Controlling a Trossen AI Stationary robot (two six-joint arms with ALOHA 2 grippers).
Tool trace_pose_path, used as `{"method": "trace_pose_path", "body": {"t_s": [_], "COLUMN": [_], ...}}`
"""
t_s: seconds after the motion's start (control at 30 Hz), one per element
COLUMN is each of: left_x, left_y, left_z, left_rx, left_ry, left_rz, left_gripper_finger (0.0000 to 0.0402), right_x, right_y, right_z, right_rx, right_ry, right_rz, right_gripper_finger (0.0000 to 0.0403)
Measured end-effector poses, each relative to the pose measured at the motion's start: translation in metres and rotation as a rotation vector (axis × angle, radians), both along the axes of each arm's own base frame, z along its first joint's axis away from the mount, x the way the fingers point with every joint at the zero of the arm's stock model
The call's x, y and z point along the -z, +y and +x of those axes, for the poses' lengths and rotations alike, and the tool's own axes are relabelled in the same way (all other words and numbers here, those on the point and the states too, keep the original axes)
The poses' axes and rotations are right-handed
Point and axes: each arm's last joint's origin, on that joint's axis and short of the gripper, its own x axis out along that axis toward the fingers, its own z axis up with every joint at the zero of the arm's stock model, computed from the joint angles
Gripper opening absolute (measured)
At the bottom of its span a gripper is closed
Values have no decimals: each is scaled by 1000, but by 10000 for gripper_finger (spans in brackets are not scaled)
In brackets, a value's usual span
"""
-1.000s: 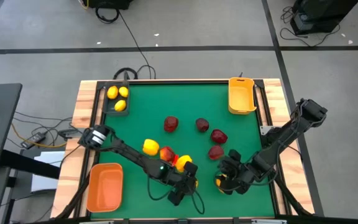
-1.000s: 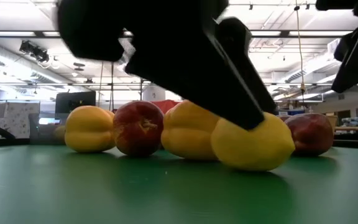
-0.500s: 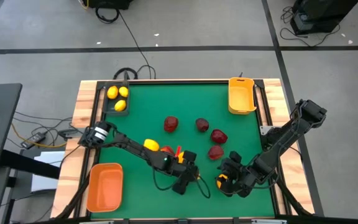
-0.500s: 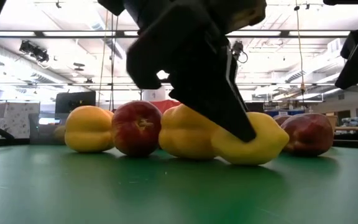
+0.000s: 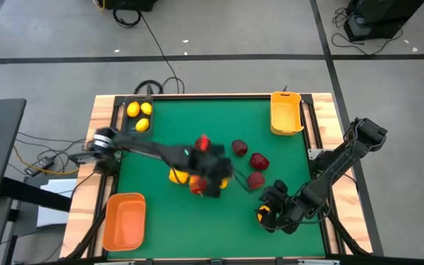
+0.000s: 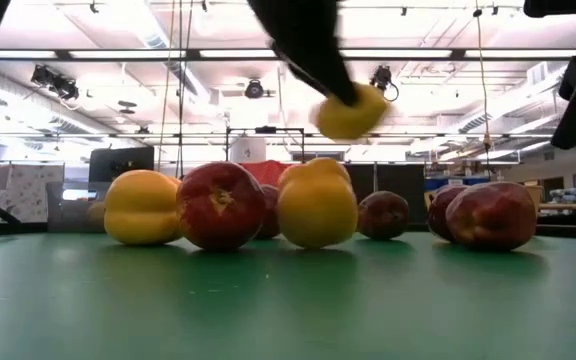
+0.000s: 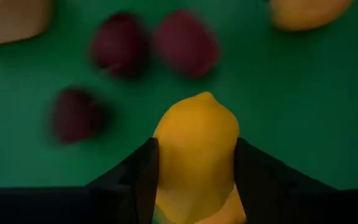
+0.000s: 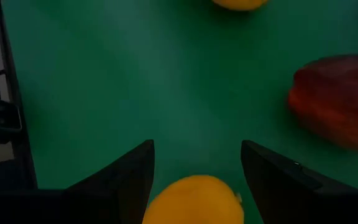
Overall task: Sort produce into baskets
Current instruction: Put the lemon into the black bin
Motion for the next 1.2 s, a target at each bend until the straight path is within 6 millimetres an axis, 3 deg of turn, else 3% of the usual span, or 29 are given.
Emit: {"method": "trace_pose_path", "body": {"t_s": [0.23,0.33,0.43,0.6,0.77,1.03,1.2], "left_x": [-70,-83,-83,-64,-38,7,22], "left_y": [65,88,114,150,176,204,210], "left_z": [-68,-104,-142,-200,-239,-268,-276], "left_rx": [-318,-463,-624,-897,-1161,-1361,-1400], "left_ry": [-25,-66,-85,-89,-67,55,72], "left_rz": [101,86,61,20,21,27,7], "left_gripper_finger": [183,184,184,184,184,191,239], "right_x": [-3,-3,-3,-3,-3,-2,-2], "right_y": [8,12,15,17,12,2,1], "right_z": [-8,-12,-15,-18,-16,-8,-6], "right_rx": [80,64,53,32,34,55,53], "right_ry": [-118,-120,-123,-124,-141,-118,-103], "right_rz": [-40,-36,-28,-48,-118,-154,-142], "right_gripper_finger": [249,249,249,249,249,249,249]}}
